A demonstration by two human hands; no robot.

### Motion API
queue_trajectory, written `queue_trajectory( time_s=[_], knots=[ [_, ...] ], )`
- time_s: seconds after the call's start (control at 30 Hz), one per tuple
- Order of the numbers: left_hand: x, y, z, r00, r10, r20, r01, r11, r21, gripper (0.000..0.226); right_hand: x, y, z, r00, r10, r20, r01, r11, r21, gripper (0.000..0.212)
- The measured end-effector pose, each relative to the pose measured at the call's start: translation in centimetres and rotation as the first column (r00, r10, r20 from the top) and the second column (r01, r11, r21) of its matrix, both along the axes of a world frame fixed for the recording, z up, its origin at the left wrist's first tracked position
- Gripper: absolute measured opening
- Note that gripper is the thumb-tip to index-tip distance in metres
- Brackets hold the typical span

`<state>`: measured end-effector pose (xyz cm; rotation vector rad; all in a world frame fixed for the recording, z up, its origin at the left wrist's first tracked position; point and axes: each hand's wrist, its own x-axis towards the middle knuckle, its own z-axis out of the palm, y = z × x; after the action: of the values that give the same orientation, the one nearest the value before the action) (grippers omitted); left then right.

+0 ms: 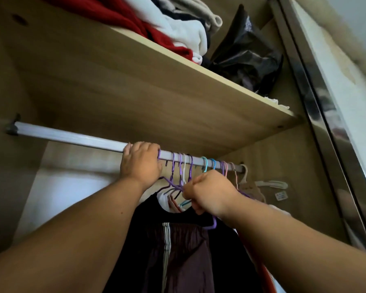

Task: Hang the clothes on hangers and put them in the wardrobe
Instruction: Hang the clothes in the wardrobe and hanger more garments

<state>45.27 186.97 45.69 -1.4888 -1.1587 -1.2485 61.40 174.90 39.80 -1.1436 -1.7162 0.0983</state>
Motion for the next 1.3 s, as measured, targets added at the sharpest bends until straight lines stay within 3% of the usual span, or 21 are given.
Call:
queue_trajectory(
  time_s=[0.1, 0.27, 0.4, 0.47, 0.53, 0.6, 0.67, 0.77, 0.87, 1.03, 1.17, 1.3],
  knots=[
    [0.0, -0.2, -0.5, 1.000, 0.007, 0.028, -0.006, 0.999, -0.051, 0.058, 0.0, -0.1, -0.4, 0.999, 0.034, 0.011, -0.033, 0.998, -0.044, 0.007],
    [0.4, -2.3, -0.4, 0.999, 0.030, 0.014, -0.026, 0.977, -0.210, 0.063, 0.7, -0.6, -0.5, 0.999, 0.036, 0.017, -0.036, 0.999, -0.037, 0.017],
    [3.2, -5.7, -0.3, 0.984, -0.174, 0.032, 0.177, 0.960, -0.219, 0.060, 4.0, -2.4, -0.9, 0.993, -0.119, 0.010, 0.117, 0.984, 0.133, 0.040],
    [6.1, -8.0, -0.8, 0.942, -0.334, -0.015, 0.327, 0.929, -0.175, 0.058, 7.0, -4.1, -1.9, 0.944, -0.309, 0.111, 0.275, 0.929, 0.246, 0.050],
    [10.0, -10.6, -2.4, 0.860, -0.501, -0.096, 0.484, 0.861, -0.158, 0.056, 10.8, -6.3, -3.9, 0.818, -0.522, 0.243, 0.424, 0.831, 0.359, 0.054],
    [14.5, -13.3, -4.9, 0.745, -0.633, -0.213, 0.595, 0.774, -0.219, 0.058, 14.6, -8.8, -6.6, 0.720, -0.619, 0.314, 0.511, 0.779, 0.362, 0.058],
    [19.8, -16.3, -8.5, 0.619, -0.719, -0.316, 0.626, 0.695, -0.353, 0.062, 18.5, -11.7, -9.8, 0.688, -0.665, 0.290, 0.607, 0.746, 0.273, 0.063],
    [28.1, -21.1, -14.9, 0.461, -0.817, -0.346, 0.620, 0.575, -0.534, 0.063, 24.1, -17.1, -15.4, 0.655, -0.734, 0.181, 0.722, 0.678, 0.138, 0.065],
    [35.7, -26.5, -22.8, 0.314, -0.894, -0.318, 0.584, 0.446, -0.678, 0.065, 29.5, -24.9, -22.7, 0.529, -0.833, 0.162, 0.843, 0.538, 0.018, 0.064],
    [45.7, -38.8, -36.2, 0.029, -0.937, -0.348, 0.436, 0.325, -0.839, 0.073, 34.9, -41.9, -36.2, 0.341, -0.905, 0.256, 0.919, 0.263, -0.296, 0.067],
    [50.9, -51.5, -45.9, -0.192, -0.945, -0.266, 0.282, 0.206, -0.937, 0.075, 35.4, -55.3, -45.3, 0.206, -0.940, 0.271, 0.849, 0.034, -0.527, 0.064],
    [53.3, -62.9, -54.9, -0.345, -0.922, -0.174, 0.130, 0.137, -0.982, 0.076, 34.6, -66.6, -52.6, 0.070, -0.959, 0.275, 0.732, -0.138, -0.667, 0.064]
  ],
)
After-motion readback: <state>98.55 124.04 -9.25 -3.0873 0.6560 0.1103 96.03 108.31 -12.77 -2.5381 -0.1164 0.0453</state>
